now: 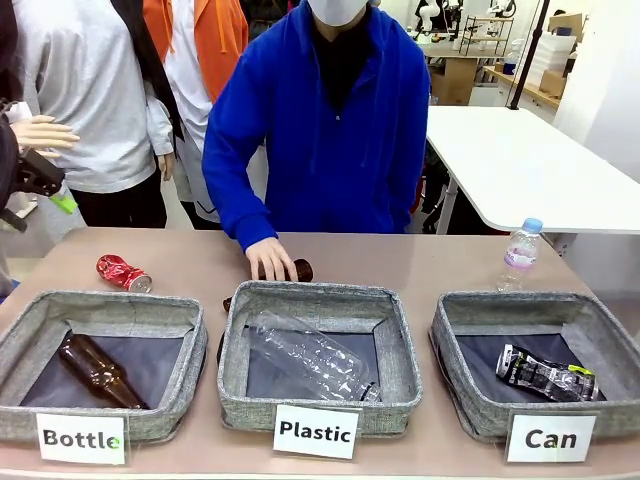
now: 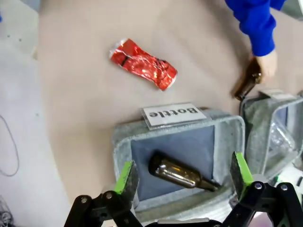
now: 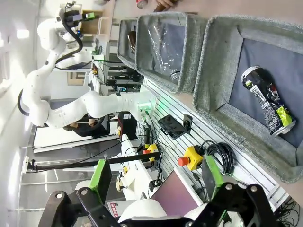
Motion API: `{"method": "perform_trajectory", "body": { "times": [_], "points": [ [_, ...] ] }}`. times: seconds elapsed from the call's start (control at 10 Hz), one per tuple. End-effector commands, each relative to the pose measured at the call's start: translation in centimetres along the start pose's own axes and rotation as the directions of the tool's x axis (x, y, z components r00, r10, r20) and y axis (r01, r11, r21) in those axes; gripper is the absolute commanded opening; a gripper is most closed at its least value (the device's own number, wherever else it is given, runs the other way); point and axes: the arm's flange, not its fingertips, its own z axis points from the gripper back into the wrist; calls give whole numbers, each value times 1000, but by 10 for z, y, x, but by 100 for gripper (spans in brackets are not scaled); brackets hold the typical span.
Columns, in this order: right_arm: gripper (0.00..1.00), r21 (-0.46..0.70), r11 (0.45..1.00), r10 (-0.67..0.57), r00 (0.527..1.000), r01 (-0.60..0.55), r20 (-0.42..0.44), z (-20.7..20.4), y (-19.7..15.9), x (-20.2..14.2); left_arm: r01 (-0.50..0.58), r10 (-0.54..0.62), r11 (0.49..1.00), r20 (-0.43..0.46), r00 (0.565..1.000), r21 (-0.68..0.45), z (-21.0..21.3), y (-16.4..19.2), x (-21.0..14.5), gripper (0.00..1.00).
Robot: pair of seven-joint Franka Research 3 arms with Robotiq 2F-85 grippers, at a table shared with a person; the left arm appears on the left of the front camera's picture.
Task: Sort the can waste into the basket.
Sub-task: Pick up the can waste from the table and place it in the right Fabric basket.
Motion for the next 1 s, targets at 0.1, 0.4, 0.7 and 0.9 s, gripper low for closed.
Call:
{"method": "perform_trajectory", "body": {
  "times": [0.1, 0.4, 0.7, 0.9],
  "points": [
    [100, -7, 1000, 29, 999, -29, -17, 2, -1, -4, 0, 0, 1000, 0, 1000, 0, 0, 0, 0, 100],
    [100, -7, 1000, 29, 999, -29, -17, 2, -1, -4, 96, -90, 994, -121, 989, 49, -56, -20, 61, 100],
    [100, -7, 1000, 29, 999, -29, -17, 2, -1, -4, 125, -109, 990, -190, 976, 71, -69, 2, 81, 100],
    [100, -7, 1000, 29, 999, -29, -17, 2, -1, -4, 150, -181, 971, -160, 970, -187, 42, 102, 27, 100]
  ]
}}
